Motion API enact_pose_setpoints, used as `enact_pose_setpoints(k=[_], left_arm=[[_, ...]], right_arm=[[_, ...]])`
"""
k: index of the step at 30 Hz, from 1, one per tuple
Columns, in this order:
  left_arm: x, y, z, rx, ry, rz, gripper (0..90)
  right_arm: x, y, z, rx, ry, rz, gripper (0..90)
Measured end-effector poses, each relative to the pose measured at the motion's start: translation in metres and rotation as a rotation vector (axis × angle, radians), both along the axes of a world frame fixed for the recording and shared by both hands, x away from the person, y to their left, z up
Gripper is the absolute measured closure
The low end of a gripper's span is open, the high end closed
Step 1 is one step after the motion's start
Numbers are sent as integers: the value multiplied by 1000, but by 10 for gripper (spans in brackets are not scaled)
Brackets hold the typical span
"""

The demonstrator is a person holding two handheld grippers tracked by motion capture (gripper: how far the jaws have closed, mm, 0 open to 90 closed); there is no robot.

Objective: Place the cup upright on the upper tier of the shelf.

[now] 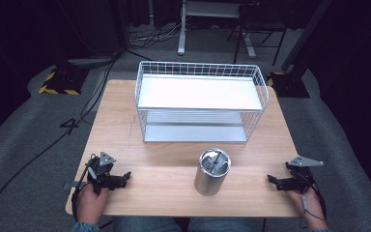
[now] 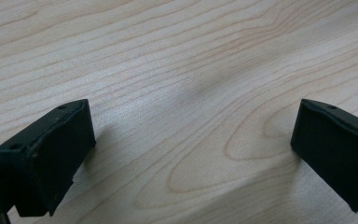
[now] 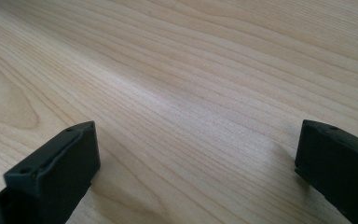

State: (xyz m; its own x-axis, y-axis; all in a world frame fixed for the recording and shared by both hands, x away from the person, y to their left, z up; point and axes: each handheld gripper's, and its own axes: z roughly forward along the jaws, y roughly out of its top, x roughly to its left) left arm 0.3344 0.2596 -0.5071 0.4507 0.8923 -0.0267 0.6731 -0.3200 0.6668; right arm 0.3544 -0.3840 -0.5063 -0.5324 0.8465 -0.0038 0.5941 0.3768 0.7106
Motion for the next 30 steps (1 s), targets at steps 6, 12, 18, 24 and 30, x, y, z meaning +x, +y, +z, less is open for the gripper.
enact_pose_setpoints(k=[6, 12, 18, 24, 30], left_arm=[[0, 0, 0, -1, 0, 2, 0], [1, -1, 0, -4, -4, 7, 0], [1, -1, 0, -3, -4, 8, 0], [1, -1, 0, -4, -4, 9, 0], [1, -1, 0, -3, -4, 6, 0]], right_arm=[[0, 0, 0, 0, 0, 0, 0], [0, 0, 0, 0, 1, -1, 0], [0, 0, 0, 1, 2, -2, 0], [1, -1, 0, 5, 4, -5, 0], [0, 2, 8, 36, 6, 5, 3]])
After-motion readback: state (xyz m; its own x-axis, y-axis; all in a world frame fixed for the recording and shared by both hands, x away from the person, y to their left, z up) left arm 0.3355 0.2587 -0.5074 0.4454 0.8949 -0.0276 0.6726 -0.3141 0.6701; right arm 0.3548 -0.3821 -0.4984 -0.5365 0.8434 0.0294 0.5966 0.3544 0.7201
